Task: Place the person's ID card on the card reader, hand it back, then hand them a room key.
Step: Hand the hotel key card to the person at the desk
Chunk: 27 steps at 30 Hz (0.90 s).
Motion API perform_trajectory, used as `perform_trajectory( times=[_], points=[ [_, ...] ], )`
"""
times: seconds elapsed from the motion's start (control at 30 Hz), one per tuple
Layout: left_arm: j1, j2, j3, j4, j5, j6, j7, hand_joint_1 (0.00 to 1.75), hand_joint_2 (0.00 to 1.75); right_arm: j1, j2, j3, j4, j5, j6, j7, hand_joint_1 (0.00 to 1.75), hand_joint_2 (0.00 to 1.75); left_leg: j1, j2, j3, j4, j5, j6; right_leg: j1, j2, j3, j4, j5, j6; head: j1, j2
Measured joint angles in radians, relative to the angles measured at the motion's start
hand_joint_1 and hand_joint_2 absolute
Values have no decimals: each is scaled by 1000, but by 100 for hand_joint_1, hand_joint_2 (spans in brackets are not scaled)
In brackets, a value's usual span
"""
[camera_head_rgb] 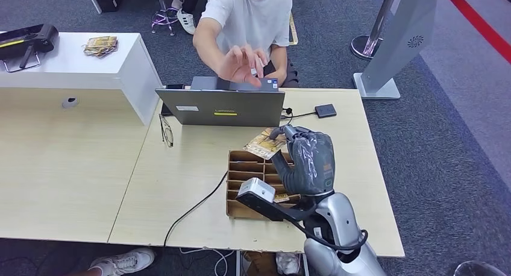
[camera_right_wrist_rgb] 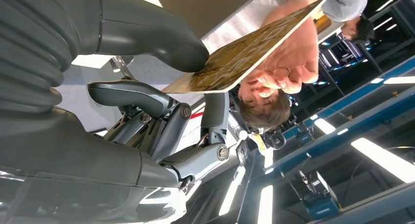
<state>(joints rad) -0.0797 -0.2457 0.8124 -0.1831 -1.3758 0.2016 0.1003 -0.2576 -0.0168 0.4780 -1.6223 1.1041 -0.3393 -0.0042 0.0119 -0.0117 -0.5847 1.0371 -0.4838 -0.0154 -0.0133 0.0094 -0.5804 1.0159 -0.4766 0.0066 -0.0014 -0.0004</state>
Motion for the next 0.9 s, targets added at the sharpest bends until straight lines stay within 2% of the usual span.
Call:
perform_trajectory(
  times=[0.4,0.9],
  points=[
    [-5,0,-20,0,-29,-18,17,0,0,-92,46,18,117,7,15,24,175,175,0,0,0,0,0,0,0,0,0,0,0,0,0,0],
    [-20,-1,-59,0,-58,-47,52,0,0,-220,117,24,277,71,41,103,175,175,0,0,0,0,1,0,0,0,0,1,0,0,0,0]
  ],
)
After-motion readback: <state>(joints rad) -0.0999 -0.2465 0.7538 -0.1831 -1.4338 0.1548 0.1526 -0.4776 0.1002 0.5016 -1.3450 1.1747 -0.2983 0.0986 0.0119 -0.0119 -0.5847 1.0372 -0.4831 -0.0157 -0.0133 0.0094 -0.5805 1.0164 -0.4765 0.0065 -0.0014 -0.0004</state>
